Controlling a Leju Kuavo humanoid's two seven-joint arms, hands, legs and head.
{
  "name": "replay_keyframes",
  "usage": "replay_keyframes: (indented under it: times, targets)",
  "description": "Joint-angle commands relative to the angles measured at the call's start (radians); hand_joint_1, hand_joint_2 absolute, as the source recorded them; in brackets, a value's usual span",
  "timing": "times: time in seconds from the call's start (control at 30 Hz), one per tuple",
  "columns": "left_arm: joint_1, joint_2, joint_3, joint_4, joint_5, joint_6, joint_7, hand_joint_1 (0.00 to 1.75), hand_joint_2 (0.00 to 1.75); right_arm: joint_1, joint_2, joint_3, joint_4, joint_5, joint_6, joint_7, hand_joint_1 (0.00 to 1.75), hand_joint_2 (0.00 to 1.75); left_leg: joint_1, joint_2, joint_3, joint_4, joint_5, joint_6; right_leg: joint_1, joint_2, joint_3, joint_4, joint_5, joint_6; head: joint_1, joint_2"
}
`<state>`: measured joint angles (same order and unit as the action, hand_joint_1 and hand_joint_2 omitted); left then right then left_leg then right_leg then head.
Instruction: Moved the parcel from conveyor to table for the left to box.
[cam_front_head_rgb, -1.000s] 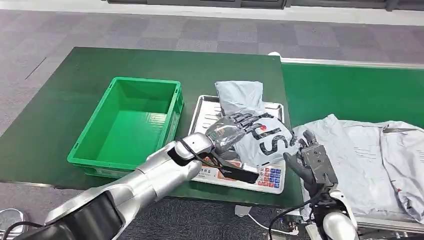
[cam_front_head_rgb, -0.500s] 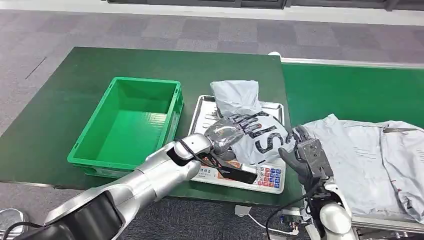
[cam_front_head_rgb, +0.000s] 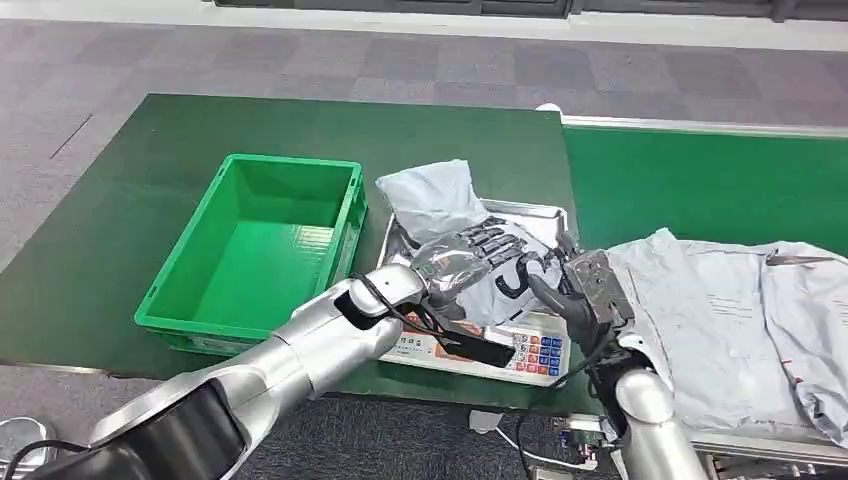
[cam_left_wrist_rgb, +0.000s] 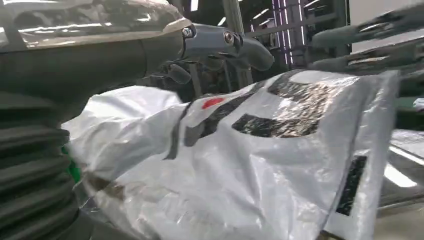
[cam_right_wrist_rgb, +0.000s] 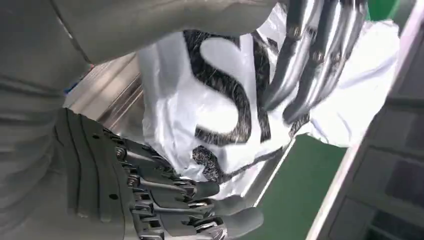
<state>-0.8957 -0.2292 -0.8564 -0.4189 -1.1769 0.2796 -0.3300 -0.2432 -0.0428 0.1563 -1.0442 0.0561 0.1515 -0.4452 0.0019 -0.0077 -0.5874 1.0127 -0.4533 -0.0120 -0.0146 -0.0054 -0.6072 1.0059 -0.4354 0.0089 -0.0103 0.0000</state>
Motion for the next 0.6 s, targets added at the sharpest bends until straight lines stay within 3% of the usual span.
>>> replay_keyframes:
  times: [0.03,0.6]
  targets:
    - [-0.049,0.007,-0.036,0.037,-0.005,-0.013,0.002,0.0,1.75,-0.094,0.045,0.122,0.179,-0.007,0.026,-0.003,0.0,1.75,0.001,0.006,0.002,-0.001,-0.001,-0.001,0.002,0.005,0.001,-0.002,0.002,-0.001,0.0,0.0]
    - [-0.04,0.028,-0.019,0.056,0.005,-0.021,0.013,0.0,1.75,-0.105,0.06,0.156,0.184,-0.009,0.044,-0.003,0.0,1.75,0.001,0.004,0.002,-0.001,0.0,-0.001,0.001,0.004,0.001,-0.002,0.001,-0.001,0.0,0.0]
